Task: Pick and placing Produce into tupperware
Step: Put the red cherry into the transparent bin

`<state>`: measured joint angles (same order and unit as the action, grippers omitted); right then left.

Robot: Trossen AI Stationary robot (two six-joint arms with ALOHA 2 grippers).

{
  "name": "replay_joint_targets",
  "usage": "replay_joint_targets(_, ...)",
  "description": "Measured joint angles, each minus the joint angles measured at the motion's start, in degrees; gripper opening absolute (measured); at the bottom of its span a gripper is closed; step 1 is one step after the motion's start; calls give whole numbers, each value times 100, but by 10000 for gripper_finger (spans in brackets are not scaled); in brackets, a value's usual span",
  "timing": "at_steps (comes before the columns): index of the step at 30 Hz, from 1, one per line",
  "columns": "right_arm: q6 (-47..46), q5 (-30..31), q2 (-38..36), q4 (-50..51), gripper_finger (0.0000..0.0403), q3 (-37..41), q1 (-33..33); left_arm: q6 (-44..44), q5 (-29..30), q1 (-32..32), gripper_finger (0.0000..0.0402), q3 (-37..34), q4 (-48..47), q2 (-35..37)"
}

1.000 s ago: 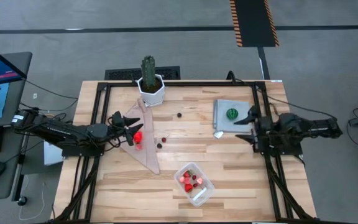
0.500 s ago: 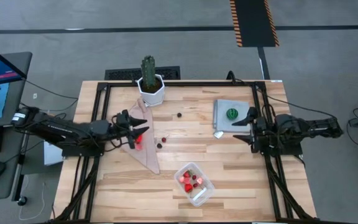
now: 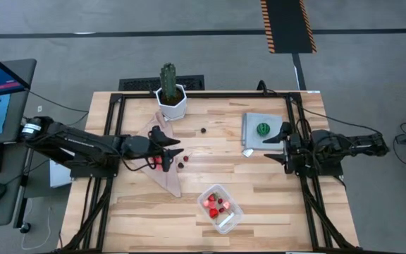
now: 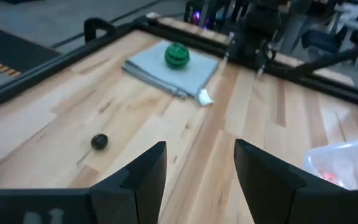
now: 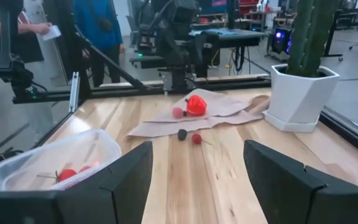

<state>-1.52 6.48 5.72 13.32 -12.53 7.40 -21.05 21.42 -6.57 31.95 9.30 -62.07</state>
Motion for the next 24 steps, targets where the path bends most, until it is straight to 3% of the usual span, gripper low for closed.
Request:
replay_joint_targets(5, 0, 0, 0, -4, 276, 0, 0, -290, -238, 106, 178, 266, -601, -474)
replay_joint_targets(10, 0, 0, 0, -2, 276, 0, 0, 202, -250, 107, 178, 396, -985, -900)
replay_joint_targets(24, 0, 0, 0, -2, 276, 0, 1, -495, -383, 581, 178, 395, -676, -1869)
